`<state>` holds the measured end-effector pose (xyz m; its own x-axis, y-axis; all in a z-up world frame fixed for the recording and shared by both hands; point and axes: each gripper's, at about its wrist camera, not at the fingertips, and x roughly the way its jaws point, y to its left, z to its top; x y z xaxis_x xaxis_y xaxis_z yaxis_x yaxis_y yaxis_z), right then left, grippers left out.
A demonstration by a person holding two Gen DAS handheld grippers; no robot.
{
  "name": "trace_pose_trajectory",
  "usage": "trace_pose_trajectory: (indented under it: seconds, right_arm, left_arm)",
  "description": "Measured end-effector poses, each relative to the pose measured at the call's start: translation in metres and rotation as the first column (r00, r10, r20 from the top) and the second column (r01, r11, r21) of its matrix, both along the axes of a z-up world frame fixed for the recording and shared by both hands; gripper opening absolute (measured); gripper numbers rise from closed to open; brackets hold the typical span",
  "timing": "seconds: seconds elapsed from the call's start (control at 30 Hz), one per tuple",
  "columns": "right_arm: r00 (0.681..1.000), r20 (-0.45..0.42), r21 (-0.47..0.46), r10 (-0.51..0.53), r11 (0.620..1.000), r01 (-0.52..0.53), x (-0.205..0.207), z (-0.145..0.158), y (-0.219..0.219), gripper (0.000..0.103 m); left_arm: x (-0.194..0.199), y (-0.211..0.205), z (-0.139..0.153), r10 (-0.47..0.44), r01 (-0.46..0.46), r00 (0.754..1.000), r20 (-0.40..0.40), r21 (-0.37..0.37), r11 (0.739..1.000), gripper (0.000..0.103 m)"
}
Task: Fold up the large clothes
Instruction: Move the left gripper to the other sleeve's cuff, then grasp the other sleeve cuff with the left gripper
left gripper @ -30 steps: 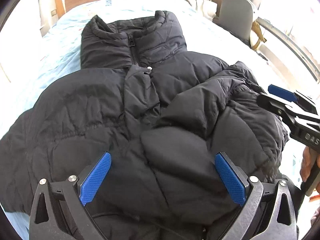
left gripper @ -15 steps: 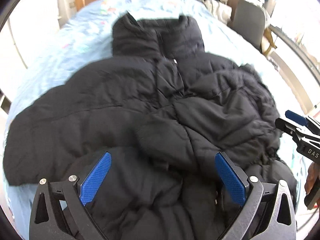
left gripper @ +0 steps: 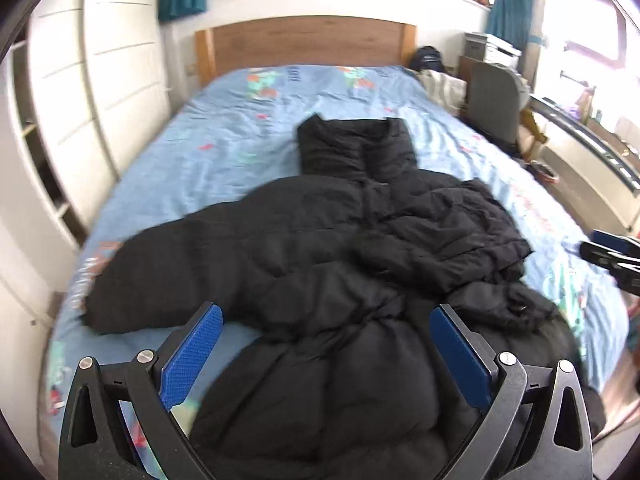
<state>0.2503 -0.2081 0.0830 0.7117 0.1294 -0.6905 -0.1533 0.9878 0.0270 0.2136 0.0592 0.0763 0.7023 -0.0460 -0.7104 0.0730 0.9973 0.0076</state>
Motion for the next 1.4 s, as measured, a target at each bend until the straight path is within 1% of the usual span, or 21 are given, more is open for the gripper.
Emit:
trace_pose_trajectory:
  seconds: [0.1,0.23,0.37,0.47,0.6,0.7,0.8,0.97,1.07,1.17,1.23,1.33,1.4]
  right_arm:
    - [1.0,-0.003,-0.016,-0.009,1.0,0.009,-0.024,0.006,0.006,0.063]
    - [1.0,0.008,-0.05,-0.011,0.999,0.012,-0.054,0.017,0.015,0.063]
    - [1.0,0.012,-0.064,-0.029,0.998,0.029,-0.084,0.028,0.026,0.063]
    - [0.999,0.015,-0.064,-0.034,0.997,0.035,-0.104,0.036,0.033,0.063]
    - [0.999,0.025,-0.068,-0.019,0.997,0.021,-0.113,0.043,0.041,0.063]
    - [1.0,0.026,-0.064,-0.003,0.998,0.005,-0.109,0.039,0.047,0.063]
    - [1.0,0.012,-0.055,0.013,0.998,-0.012,-0.097,0.029,0.053,0.063]
    - [1.0,-0.013,-0.045,0.027,0.999,-0.027,-0.072,0.008,0.063,0.063]
    - [0.999,-0.027,-0.039,0.022,0.999,-0.023,-0.059,-0.003,0.064,0.063]
    - [0.999,-0.049,-0.024,0.003,1.0,-0.004,-0.042,-0.013,0.06,0.063]
    - [0.998,-0.064,-0.021,-0.01,1.0,0.009,-0.031,-0.02,0.059,0.063]
    - [0.996,-0.085,-0.03,-0.025,0.999,0.023,-0.016,-0.03,0.058,0.063]
    - [0.994,-0.101,-0.047,-0.032,0.999,0.027,-0.006,-0.037,0.058,0.063]
  left_arm:
    - [-0.011,0.024,-0.002,0.048,-0.048,0.999,-0.019,-0.013,0.999,0.102]
    - [-0.028,0.057,-0.006,0.122,-0.122,0.992,-0.003,0.001,0.992,0.102]
    - [-0.044,0.092,-0.011,0.176,-0.176,0.984,0.01,-0.007,0.984,0.102]
    - [-0.053,0.119,-0.015,0.21,-0.209,0.978,0.01,-0.044,0.977,0.102]
    - [-0.06,0.153,-0.024,0.283,-0.282,0.959,-0.007,-0.088,0.955,0.102]
    - [-0.062,0.177,-0.034,0.336,-0.338,0.941,-0.031,-0.121,0.933,0.102]
    - [-0.06,0.2,-0.048,0.385,-0.391,0.92,-0.068,-0.141,0.91,0.102]
    - [-0.054,0.233,-0.068,0.437,-0.45,0.892,-0.113,-0.147,0.881,0.102]
    - [-0.047,0.254,-0.083,0.468,-0.489,0.871,-0.152,-0.174,0.855,0.102]
    - [-0.036,0.275,-0.099,0.486,-0.525,0.849,-0.207,-0.227,0.82,0.101]
    - [-0.028,0.286,-0.11,0.483,-0.533,0.845,-0.23,-0.274,0.801,0.1]
    - [-0.014,0.305,-0.128,0.49,-0.558,0.83,-0.267,-0.362,0.747,0.1]
    - [-0.004,0.313,-0.138,0.494,-0.569,0.822,-0.282,-0.401,0.718,0.098]
